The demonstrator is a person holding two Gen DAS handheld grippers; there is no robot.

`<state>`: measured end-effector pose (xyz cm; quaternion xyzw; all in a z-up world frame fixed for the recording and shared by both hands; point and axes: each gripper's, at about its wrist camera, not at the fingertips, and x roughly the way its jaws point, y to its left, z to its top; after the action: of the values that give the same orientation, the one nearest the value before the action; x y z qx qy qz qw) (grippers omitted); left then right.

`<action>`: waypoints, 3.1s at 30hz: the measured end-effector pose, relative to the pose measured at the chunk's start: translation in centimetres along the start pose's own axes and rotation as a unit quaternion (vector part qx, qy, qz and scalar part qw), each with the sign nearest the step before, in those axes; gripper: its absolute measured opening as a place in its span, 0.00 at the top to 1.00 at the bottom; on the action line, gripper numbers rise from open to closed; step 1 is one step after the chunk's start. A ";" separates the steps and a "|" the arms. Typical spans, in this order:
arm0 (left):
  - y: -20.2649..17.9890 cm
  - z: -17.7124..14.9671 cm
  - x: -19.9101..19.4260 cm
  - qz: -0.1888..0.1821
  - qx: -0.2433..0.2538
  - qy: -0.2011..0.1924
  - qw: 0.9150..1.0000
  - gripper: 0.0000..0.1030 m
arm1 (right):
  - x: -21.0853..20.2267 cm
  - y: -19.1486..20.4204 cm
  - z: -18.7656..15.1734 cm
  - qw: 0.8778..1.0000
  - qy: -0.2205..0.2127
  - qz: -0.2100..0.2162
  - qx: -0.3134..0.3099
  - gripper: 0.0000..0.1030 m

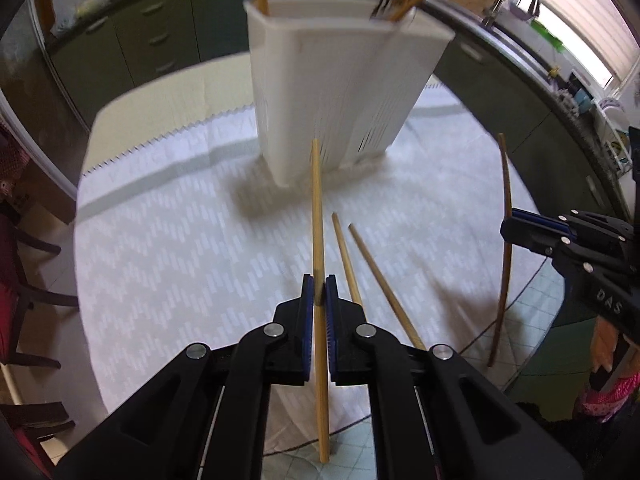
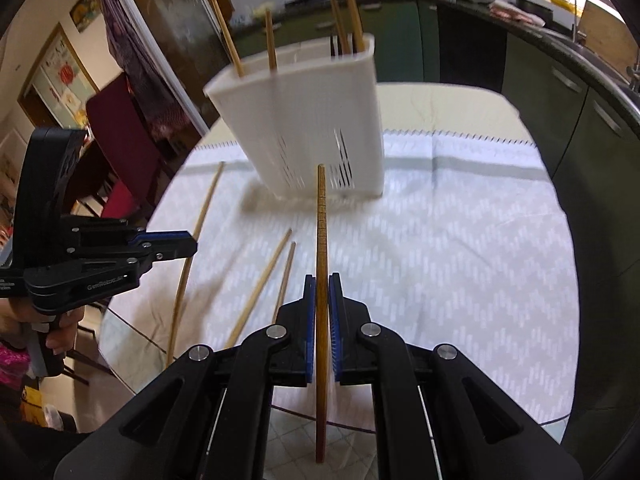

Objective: Organize utensils
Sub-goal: 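Carry both held chopsticks upright over the white basket, then lower both chopsticks into the white basket and open both tools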

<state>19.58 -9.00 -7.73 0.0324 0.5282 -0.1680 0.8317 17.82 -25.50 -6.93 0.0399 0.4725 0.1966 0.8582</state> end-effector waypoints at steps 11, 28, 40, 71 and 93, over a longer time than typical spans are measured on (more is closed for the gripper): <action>-0.1 -2.4 -7.2 0.016 0.020 -0.080 0.996 0.95 | -3.3 0.5 -0.7 0.999 -0.036 0.003 -0.003 0.93; -0.6 -2.4 -9.9 0.018 0.027 -0.112 0.993 0.95 | -5.4 0.7 -0.4 0.998 -0.063 0.011 -0.009 0.93; -0.9 -1.8 -10.9 0.018 0.031 -0.128 0.991 0.95 | -6.7 1.5 0.6 0.997 -0.078 0.012 -0.024 0.93; -3.7 10.4 -23.9 0.027 0.051 -0.347 0.936 0.95 | -16.7 3.0 18.0 0.965 -0.261 -0.007 -0.035 0.93; -0.4 9.6 -13.4 0.004 0.027 -0.272 0.962 0.95 | -2.3 0.2 16.9 0.987 -0.157 -0.030 -0.014 0.67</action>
<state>22.59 -8.28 8.47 0.0099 0.2768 -0.1810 0.9437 30.62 -24.23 4.25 0.0445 0.3299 0.1686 0.9278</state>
